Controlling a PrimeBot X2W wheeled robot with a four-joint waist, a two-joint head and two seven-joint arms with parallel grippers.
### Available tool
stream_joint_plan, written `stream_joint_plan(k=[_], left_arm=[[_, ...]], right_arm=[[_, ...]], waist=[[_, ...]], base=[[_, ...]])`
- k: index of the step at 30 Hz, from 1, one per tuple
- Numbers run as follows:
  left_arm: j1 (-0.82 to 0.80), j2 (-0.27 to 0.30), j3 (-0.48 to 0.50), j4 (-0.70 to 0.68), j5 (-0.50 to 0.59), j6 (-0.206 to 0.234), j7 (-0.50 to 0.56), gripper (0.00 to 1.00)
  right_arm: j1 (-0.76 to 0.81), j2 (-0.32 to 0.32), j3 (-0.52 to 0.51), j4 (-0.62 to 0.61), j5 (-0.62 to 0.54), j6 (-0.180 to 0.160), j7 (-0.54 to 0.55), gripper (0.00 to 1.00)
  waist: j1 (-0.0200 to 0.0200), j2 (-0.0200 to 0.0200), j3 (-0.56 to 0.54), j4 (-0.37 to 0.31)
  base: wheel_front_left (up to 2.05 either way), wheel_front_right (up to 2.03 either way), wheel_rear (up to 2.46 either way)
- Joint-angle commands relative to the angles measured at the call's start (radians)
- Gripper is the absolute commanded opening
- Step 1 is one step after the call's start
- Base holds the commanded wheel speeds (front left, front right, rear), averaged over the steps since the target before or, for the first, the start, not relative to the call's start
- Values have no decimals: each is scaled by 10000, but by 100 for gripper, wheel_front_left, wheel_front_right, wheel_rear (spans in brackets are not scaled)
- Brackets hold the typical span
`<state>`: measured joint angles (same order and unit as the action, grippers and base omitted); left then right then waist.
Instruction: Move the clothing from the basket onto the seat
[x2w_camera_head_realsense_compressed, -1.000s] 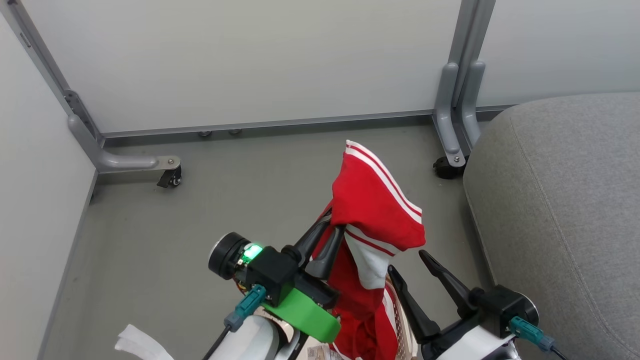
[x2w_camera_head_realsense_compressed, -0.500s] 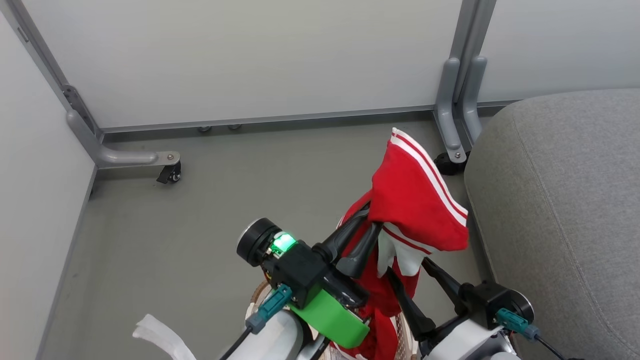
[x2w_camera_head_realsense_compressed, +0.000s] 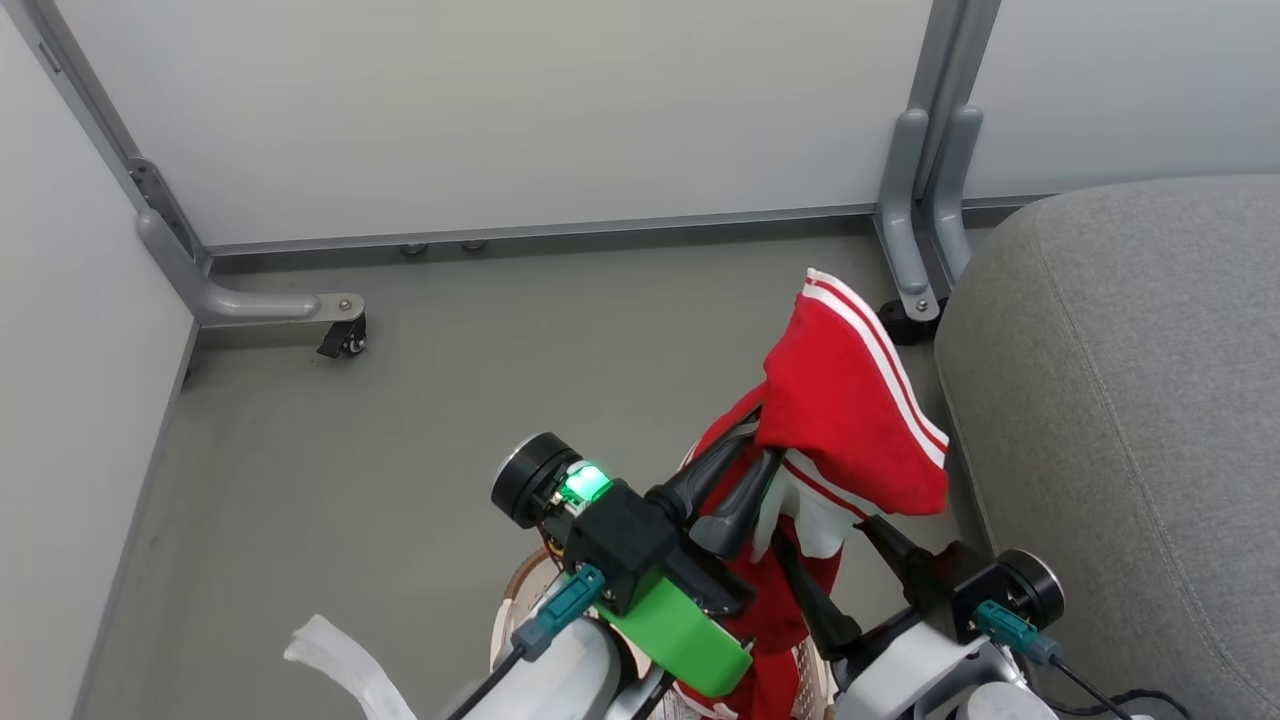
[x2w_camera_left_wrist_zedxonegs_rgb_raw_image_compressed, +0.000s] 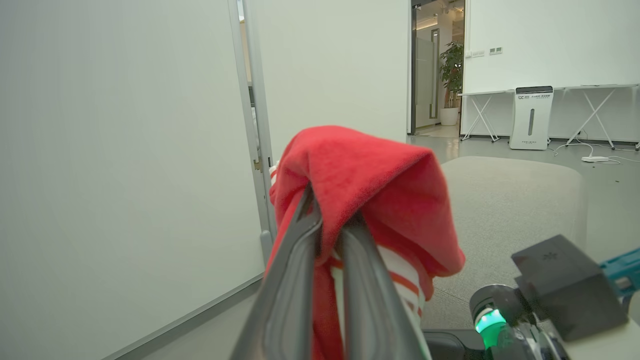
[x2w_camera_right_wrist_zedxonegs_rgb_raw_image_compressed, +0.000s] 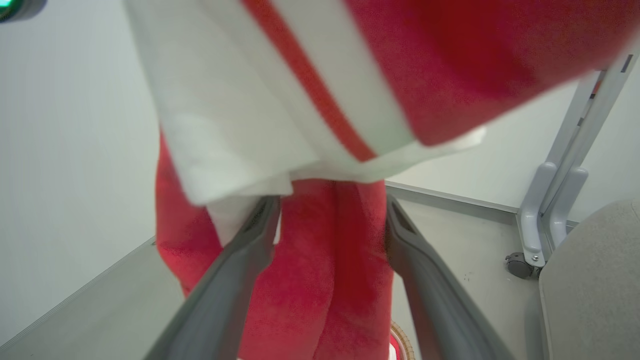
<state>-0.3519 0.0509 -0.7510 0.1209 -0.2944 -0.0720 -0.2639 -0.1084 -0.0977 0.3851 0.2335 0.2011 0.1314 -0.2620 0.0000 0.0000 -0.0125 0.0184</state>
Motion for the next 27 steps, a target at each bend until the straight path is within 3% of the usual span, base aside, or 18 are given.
stream_joint_plan(k=[1,5,10,11,13,27], left_arm=[[-208,-6,-43,-23,-16,-58,47,0],[-310,23,-136,-87,-118,-142,84,0],[-376,86,-256,-160,-251,-233,187,0],[-382,92,-267,-169,-271,-235,205,0],[-388,106,-295,-158,-328,-241,237,0],[-420,327,-158,346,-376,9,307,0]], right_arm=[[-149,-117,134,7,66,-14,-45,100],[-416,-441,888,93,432,-14,-45,100],[-704,-574,927,356,550,-14,-45,100],[-733,-562,907,407,560,-14,-45,78],[-787,-550,944,585,671,-14,-45,0],[-687,-727,1261,594,1032,-14,-45,0]], waist=[[0,0,27,6],[0,0,112,25],[0,0,231,56],[0,0,245,64],[0,0,264,88],[0,0,378,88]], base=[[0,0,0],[0,0,0],[0,0,0],[0,0,0],[0,0,0],[0,0,0]])
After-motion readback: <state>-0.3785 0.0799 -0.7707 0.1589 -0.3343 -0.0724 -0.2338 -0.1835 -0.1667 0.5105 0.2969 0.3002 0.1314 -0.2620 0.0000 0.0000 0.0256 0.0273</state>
